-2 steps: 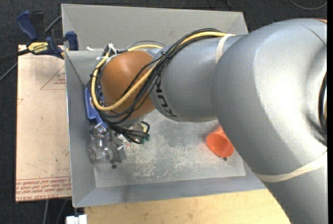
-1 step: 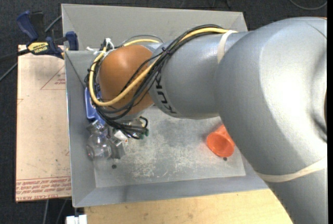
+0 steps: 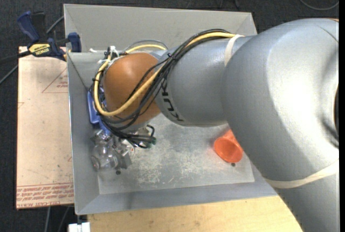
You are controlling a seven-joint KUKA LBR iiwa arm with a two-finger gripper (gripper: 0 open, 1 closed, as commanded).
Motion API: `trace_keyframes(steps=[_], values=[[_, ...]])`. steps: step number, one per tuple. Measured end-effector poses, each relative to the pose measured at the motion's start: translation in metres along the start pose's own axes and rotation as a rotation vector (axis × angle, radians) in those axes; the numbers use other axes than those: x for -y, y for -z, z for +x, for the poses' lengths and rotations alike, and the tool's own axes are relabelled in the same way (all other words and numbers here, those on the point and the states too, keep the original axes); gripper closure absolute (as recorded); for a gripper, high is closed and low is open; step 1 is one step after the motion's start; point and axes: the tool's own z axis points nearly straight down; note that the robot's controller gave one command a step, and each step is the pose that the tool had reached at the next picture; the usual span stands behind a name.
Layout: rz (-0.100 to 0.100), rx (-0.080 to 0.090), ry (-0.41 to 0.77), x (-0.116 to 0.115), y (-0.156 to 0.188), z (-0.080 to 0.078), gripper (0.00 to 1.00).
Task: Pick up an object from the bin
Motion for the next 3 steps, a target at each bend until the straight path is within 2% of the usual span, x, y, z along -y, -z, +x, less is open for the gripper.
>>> trace_keyframes(steps=[1,2,3], values=[[-0.001,0.0,0.002,0.003,0.085,-0.003,1.0],[-0.002,0.002,0.399,-0.001,0.085,0.055,1.0],[-0.002,0.002,0.399,-0.001,0.085,0.055,1.0]])
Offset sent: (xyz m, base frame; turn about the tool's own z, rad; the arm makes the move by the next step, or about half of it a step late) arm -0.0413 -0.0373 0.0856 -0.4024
